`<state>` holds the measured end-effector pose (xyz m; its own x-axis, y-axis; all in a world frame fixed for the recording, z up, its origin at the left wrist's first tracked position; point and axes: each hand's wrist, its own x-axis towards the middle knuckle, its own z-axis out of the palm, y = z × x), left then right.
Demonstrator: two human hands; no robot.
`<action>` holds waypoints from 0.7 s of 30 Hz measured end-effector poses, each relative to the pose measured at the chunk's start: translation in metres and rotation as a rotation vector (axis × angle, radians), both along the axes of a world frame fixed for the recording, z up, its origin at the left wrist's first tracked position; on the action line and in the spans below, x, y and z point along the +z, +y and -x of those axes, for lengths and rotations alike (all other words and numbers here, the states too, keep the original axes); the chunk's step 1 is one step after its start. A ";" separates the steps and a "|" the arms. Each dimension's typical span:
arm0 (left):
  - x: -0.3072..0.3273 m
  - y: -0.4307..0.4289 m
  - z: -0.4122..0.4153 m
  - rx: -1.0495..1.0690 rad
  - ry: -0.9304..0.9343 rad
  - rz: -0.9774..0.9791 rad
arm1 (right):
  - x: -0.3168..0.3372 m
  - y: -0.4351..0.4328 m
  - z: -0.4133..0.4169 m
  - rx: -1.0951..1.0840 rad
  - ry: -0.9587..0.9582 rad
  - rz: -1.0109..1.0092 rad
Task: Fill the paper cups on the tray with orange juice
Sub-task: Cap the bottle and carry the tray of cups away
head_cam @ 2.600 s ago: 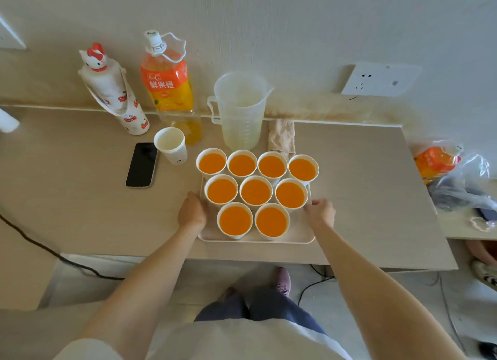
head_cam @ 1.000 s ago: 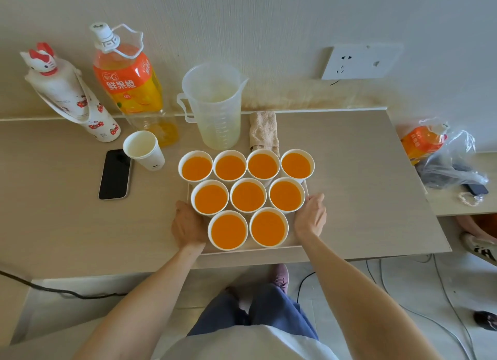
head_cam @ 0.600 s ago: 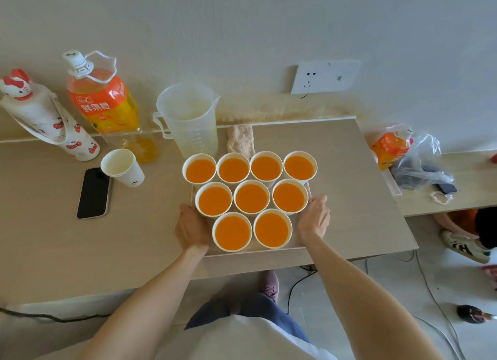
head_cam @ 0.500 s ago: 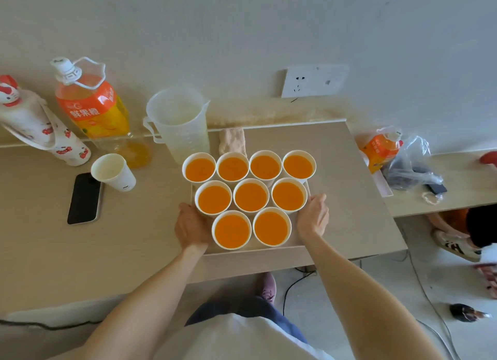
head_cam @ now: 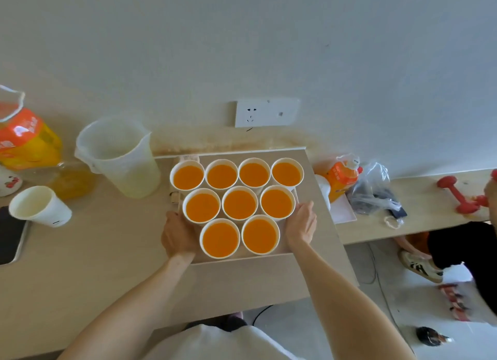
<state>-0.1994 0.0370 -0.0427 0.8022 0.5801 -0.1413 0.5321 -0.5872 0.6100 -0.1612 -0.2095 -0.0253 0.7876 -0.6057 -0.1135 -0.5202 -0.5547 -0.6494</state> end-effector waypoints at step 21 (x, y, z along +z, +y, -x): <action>-0.022 -0.070 -0.093 0.054 0.065 -0.025 | -0.018 -0.070 -0.089 0.029 0.024 -0.004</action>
<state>-0.1064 -0.0334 -0.0644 0.7592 0.6263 -0.1774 0.6016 -0.5711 0.5585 -0.0718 -0.2799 -0.0431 0.8019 -0.5821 -0.1343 -0.5190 -0.5675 -0.6392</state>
